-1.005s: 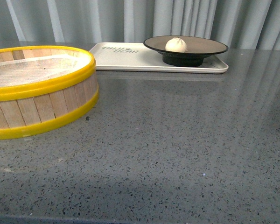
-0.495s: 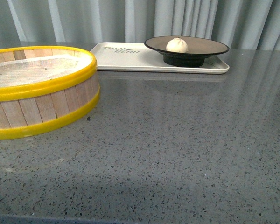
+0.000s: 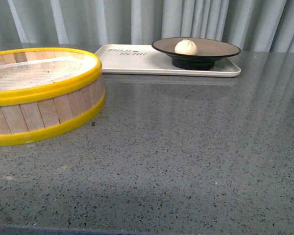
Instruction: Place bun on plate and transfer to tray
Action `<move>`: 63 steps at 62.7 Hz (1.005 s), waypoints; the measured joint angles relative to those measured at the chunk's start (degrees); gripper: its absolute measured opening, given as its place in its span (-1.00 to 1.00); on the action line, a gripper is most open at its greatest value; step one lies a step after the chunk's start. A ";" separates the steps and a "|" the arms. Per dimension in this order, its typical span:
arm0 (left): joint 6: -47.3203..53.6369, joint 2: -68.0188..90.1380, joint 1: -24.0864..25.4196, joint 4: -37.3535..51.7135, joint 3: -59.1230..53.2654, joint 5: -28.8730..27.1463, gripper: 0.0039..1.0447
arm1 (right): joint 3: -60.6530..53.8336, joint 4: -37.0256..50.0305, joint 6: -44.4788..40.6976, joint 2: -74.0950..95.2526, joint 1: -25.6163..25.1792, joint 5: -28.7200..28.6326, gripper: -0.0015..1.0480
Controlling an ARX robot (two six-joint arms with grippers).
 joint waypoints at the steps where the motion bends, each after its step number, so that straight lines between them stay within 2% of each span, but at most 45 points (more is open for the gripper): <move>1: 0.00 0.00 0.00 0.00 0.00 0.00 0.88 | -0.13 -0.33 0.00 -0.46 0.00 0.00 -0.97; 57: 0.00 0.00 0.00 0.00 0.00 0.00 0.88 | -3.17 -11.54 -0.02 -15.43 0.04 0.00 -0.97; 63: 0.02 -0.02 0.00 0.00 0.00 0.00 0.88 | -3.13 -19.71 -0.04 -21.57 0.04 0.00 -0.97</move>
